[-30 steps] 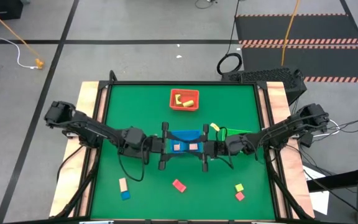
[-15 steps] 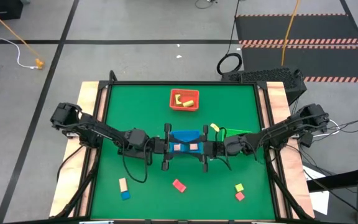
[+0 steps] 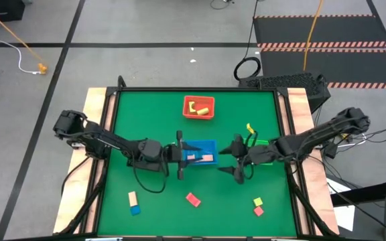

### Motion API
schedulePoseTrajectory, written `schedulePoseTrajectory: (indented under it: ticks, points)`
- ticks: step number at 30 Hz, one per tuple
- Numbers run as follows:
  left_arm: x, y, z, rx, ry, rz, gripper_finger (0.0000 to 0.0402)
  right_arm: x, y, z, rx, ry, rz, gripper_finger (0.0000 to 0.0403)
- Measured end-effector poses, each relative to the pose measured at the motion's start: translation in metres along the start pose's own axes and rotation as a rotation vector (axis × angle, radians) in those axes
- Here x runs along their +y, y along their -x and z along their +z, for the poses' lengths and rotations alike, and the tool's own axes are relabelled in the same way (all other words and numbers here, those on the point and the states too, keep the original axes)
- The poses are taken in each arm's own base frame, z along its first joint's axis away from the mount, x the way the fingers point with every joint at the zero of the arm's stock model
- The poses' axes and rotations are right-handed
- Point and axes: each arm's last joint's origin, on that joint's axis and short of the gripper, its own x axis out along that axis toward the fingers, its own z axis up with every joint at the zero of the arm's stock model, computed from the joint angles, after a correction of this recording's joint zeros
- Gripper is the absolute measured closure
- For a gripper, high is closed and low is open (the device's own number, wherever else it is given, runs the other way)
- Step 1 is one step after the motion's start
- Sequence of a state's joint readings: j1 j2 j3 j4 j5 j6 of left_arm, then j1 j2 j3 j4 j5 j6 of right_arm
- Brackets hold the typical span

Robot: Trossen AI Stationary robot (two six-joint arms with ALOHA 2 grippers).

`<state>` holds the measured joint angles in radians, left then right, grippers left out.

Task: Sort & place blocks by color
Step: Put the right blue block into the black bin

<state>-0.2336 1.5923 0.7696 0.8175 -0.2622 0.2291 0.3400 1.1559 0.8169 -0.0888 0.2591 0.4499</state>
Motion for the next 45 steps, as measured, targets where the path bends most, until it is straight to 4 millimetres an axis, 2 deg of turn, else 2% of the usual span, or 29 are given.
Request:
schedulePoseTrajectory:
  ticks: [4, 11, 14, 19, 29, 36, 41, 43, 45]
  points:
    - [0.005, 0.014, -0.003, 0.219, 0.11, 0.078, 0.027, 0.003, 0.009, -0.014, 0.133, -0.15, 0.002, 0.0101]
    - [0.018, 0.06, -0.009, 0.617, 0.349, 0.184, 0.027, 0.009, 0.017, -0.042, 0.383, -0.329, -0.056, 0.0105]
    - [0.021, 0.077, -0.016, 0.766, 0.413, 0.256, 0.027, 0.012, 0.019, -0.051, 0.478, -0.441, -0.078, 0.0105]
    - [0.021, 0.094, -0.029, 0.948, 0.469, 0.363, 0.027, 0.018, 0.02, -0.064, 0.592, -0.637, -0.15, 0.0106]
    - [0.023, 0.109, -0.037, 1.094, 0.507, 0.469, 0.027, 0.03, 0.022, -0.084, 0.675, -0.835, -0.286, 0.0106]
    - [0.018, 0.117, -0.039, 1.161, 0.562, 0.504, 0.027, 0.04, 0.02, -0.098, 0.708, -0.9, -0.355, 0.0106]
    - [0.014, 0.119, -0.038, 1.148, 0.614, 0.53, 0.0269, 0.045, 0.017, -0.108, 0.729, -0.893, -0.392, 0.0106]
    - [0.012, 0.119, -0.037, 1.145, 0.621, 0.53, 0.0244, 0.046, 0.016, -0.111, 0.735, -0.883, -0.398, 0.0106]
    - [0.011, 0.12, -0.037, 1.142, 0.629, 0.532, 0.0199, 0.047, 0.016, -0.113, 0.739, -0.881, -0.404, 0.0106]
